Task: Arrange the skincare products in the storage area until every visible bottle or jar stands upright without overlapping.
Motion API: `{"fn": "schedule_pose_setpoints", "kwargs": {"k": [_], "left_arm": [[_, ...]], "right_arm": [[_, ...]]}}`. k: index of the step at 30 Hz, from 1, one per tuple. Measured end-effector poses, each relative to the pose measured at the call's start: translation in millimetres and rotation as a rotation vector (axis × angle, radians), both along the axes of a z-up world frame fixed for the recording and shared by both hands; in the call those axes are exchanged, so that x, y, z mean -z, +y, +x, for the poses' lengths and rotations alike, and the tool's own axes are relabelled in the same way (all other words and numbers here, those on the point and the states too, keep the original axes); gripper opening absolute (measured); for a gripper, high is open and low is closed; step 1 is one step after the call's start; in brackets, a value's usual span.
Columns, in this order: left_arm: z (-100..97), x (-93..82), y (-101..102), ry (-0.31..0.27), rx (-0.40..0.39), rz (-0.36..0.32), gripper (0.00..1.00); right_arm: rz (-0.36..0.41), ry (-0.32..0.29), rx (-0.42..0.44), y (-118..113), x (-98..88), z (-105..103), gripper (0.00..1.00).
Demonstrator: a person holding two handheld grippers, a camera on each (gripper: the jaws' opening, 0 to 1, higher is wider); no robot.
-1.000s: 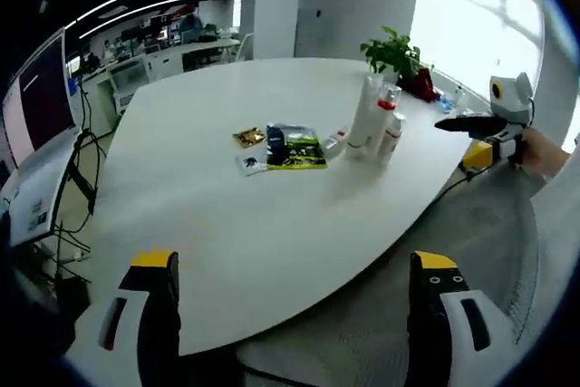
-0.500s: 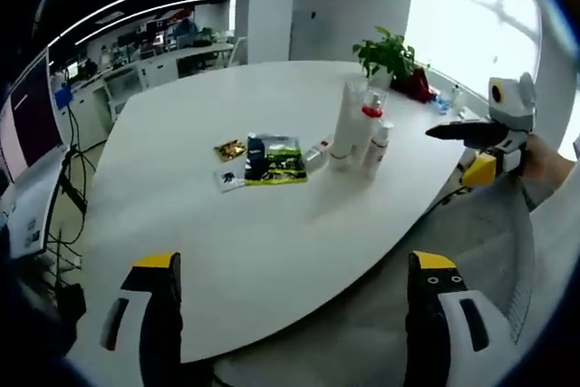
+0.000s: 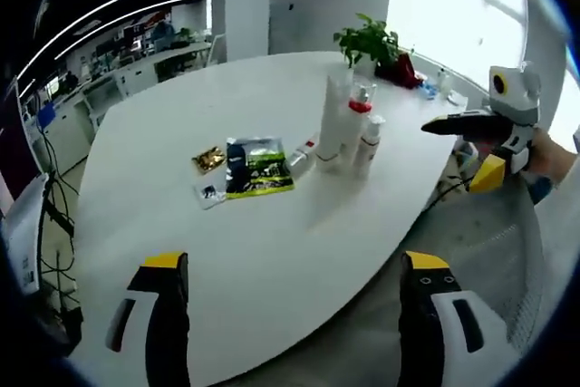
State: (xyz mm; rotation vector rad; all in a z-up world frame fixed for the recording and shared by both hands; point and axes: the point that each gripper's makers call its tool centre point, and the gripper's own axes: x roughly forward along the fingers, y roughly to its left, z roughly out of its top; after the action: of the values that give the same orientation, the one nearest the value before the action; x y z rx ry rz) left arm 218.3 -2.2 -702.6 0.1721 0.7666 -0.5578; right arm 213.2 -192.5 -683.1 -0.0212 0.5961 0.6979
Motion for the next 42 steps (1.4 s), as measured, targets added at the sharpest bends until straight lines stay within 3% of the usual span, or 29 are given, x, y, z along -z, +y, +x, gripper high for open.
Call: {"fn": "schedule_pose_setpoints", "kwargs": {"k": [15,20,33,42], "left_arm": [[33.2,11.3,-30.6,0.011,0.132,0.048,0.79],[47.8,21.9,-42.4,0.005,0.231,0.1,0.73],[96.7,40.9,-68.4,-0.033,0.329,0.115,0.58],[124.9,65.0,-87.6,-0.036,0.379,0.144,0.51]], "right_arm": [[-0.028,0.017,0.008,-1.3,5.5,-1.5,0.96],[-0.051,0.024,0.012,-1.9,8.4,-0.9,0.94],[-0.041,0.057,0.031,-5.1,11.8,-0.4,0.92],[-0.036,0.084,0.028,-4.8,16.2,-1.2,0.91]]}}
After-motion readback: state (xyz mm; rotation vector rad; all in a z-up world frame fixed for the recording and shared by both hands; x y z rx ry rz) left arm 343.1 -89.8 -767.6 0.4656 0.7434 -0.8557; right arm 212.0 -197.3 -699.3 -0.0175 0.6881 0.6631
